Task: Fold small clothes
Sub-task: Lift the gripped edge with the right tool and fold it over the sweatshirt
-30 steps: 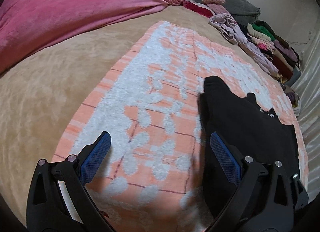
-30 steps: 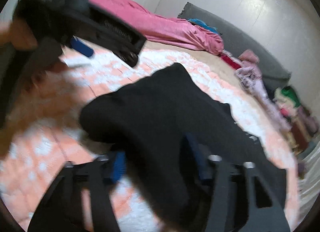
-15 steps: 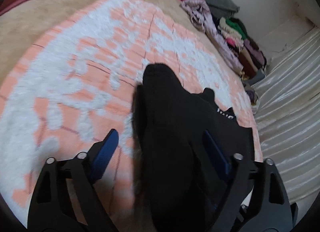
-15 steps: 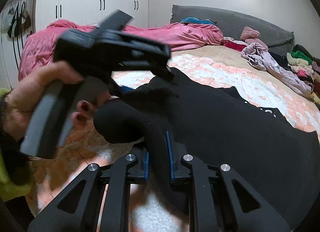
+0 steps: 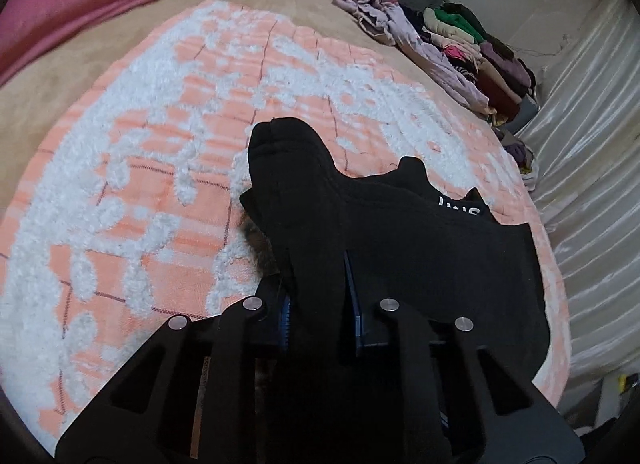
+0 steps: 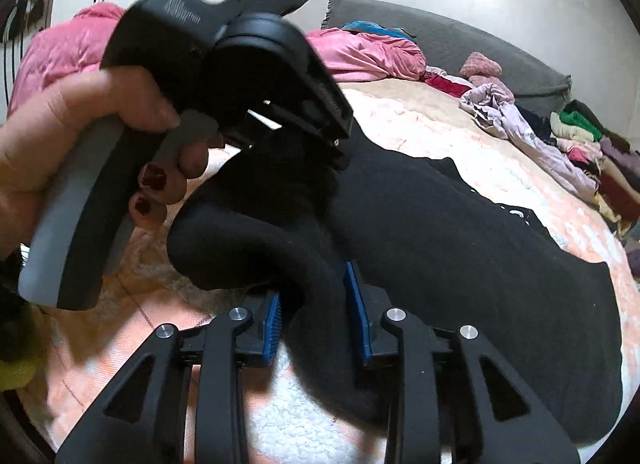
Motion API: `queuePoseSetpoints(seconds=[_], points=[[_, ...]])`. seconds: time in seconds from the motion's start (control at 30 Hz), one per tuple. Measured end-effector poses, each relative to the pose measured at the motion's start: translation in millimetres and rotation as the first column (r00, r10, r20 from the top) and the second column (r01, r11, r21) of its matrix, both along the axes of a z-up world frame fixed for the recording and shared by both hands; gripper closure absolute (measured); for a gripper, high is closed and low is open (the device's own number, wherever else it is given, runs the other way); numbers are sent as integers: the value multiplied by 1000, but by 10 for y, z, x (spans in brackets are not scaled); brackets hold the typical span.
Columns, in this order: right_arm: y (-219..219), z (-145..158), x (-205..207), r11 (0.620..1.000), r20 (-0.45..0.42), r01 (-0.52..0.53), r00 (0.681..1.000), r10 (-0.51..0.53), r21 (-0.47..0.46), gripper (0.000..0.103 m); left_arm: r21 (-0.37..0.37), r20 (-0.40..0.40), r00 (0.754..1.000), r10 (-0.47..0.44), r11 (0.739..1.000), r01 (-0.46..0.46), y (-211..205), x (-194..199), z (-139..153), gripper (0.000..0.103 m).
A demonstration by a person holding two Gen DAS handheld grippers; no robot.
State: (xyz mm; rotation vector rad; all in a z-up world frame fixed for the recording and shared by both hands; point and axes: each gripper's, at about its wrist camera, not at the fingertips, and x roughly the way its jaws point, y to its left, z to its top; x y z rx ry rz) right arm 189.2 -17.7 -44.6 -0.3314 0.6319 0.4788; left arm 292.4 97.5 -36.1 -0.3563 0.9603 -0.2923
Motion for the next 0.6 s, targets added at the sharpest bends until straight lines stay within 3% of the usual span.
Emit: queuePoseSetpoints(seconds=[0.17, 0.6], points=[[-80, 12, 15, 999, -14, 3, 1000, -2, 47, 90, 24, 35, 999, 7, 1000, -8, -47, -63, 96, 91], [-455, 210, -183, 973, 9, 18, 1000, -21, 232, 92, 45, 72, 997, 39, 998, -42, -212, -293, 362, 92]])
